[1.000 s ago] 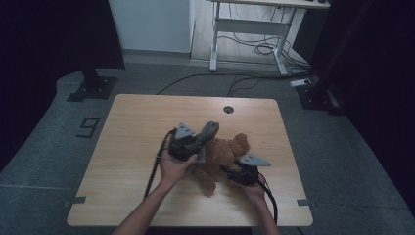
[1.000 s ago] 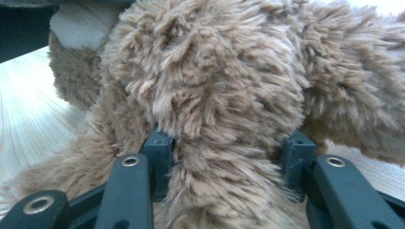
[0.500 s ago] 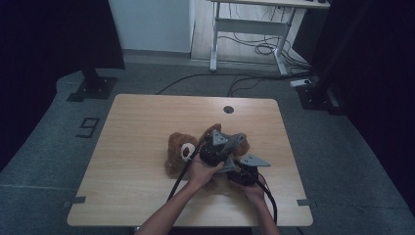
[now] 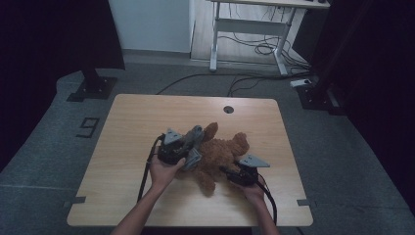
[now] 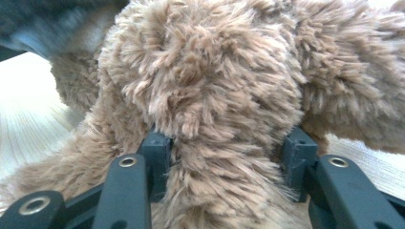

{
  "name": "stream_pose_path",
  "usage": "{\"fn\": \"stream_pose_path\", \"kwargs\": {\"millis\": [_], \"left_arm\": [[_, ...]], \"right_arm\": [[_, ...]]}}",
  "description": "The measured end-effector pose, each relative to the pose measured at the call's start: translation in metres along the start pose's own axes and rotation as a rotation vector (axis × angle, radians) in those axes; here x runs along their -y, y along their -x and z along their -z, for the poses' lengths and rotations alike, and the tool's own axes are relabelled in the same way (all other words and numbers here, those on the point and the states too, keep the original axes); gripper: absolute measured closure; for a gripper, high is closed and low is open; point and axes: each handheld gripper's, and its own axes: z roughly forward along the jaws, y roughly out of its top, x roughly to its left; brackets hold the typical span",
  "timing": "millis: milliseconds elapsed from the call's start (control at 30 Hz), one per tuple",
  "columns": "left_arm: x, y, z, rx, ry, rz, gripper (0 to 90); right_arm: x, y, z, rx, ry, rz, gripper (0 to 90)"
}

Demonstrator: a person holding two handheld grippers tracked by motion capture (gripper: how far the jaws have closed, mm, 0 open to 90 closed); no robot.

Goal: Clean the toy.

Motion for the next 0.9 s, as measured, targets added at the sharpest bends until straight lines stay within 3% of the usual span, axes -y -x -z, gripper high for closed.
{"fn": "stream_pose_path", "kwargs": {"millis": [33, 67, 167, 300, 367, 500, 733, 833, 900], "left_arm": [[0.0, 0.0, 0.0, 0.0, 0.0, 0.0, 77.6], [0.001, -0.01, 0.009, -0.033, 0.014, 0.013, 77.7], [0.006, -0.022, 0.013, -0.062, 0.002, 0.029, 77.7], [0.025, -0.048, 0.014, -0.099, -0.039, 0.089, 77.7], [0.037, -0.062, 0.012, -0.126, -0.083, 0.118, 77.7], [0.069, -0.082, -0.002, -0.093, -0.165, 0.211, 77.6], [0.073, -0.079, -0.012, -0.031, -0.188, 0.252, 77.9], [0.072, -0.078, -0.016, -0.001, -0.169, 0.285, 78.9], [0.072, -0.078, -0.018, 0.013, -0.158, 0.297, 79.1]], "right_arm": [[0.0, 0.0, 0.0, 0.0, 0.0, 0.0, 50.4], [0.0, 0.0, 0.0, 0.0, 0.0, -0.004, 50.4], [0.0, 0.0, 0.0, 0.001, 0.001, -0.007, 50.4], [0.001, 0.001, 0.0, -0.002, 0.003, -0.011, 50.4], [0.001, 0.001, 0.0, -0.002, 0.003, -0.013, 50.4], [0.001, 0.002, 0.0, -0.005, 0.004, -0.019, 50.4], [0.0, 0.001, -0.001, -0.005, 0.011, -0.016, 52.4], [-0.003, -0.004, -0.001, -0.003, 0.032, 0.013, 56.3], [-0.008, -0.009, -0.001, -0.007, 0.057, 0.064, 58.7]]}}
